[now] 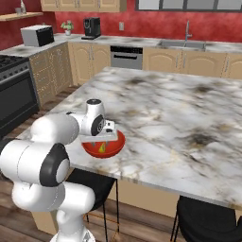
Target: There is a bowl on the dining counter. Grab a lemon wedge from the fridge and place it in the bowl. Then get the liquor bottle and glass cup from the cabinet and place them next to the bowl.
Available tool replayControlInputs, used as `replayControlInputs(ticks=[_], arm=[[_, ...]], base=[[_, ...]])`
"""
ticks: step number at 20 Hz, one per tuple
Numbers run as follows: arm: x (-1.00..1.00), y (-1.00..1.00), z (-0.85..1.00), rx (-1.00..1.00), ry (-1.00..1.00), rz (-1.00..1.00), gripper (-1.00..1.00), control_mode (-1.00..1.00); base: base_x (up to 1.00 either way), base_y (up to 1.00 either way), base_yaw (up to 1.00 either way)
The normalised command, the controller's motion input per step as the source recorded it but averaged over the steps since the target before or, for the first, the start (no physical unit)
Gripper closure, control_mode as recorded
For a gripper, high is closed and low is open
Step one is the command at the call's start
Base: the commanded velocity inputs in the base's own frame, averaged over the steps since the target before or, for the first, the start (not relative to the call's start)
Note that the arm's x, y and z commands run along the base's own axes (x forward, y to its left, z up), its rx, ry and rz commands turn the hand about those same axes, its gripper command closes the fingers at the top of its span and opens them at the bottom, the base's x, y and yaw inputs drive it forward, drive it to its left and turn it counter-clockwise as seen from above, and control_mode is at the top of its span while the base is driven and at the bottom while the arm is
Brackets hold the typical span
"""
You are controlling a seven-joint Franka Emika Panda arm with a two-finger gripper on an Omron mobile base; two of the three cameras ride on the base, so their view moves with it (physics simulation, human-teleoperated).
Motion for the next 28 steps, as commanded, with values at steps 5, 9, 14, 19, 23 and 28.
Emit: replayControlInputs(ticks=[5,9,14,19,23,28], arm=[[-0.29,0.01,0.24,0.00,-0.05,0.01,-1.00,-1.00],[-0.42,0.00,0.63,0.00,-0.19,0.03,-1.00,-1.00],[-0.48,0.00,0.89,0.00,-0.30,0.07,-1.00,-1.00],[-0.53,0.06,0.83,0.00,-0.29,0.04,-1.00,-1.00],[-0.77,0.30,0.58,0.00,-0.26,0.00,-1.00,-1.00],[-0.91,0.45,0.44,0.00,-0.21,-0.05,-1.00,-1.00]], base=[[0.00,0.00,0.00],[0.00,0.00,0.00],[0.00,0.00,0.00],[0.00,0.00,0.00],[0.00,0.00,0.00],[0.00,0.00,0.00]])
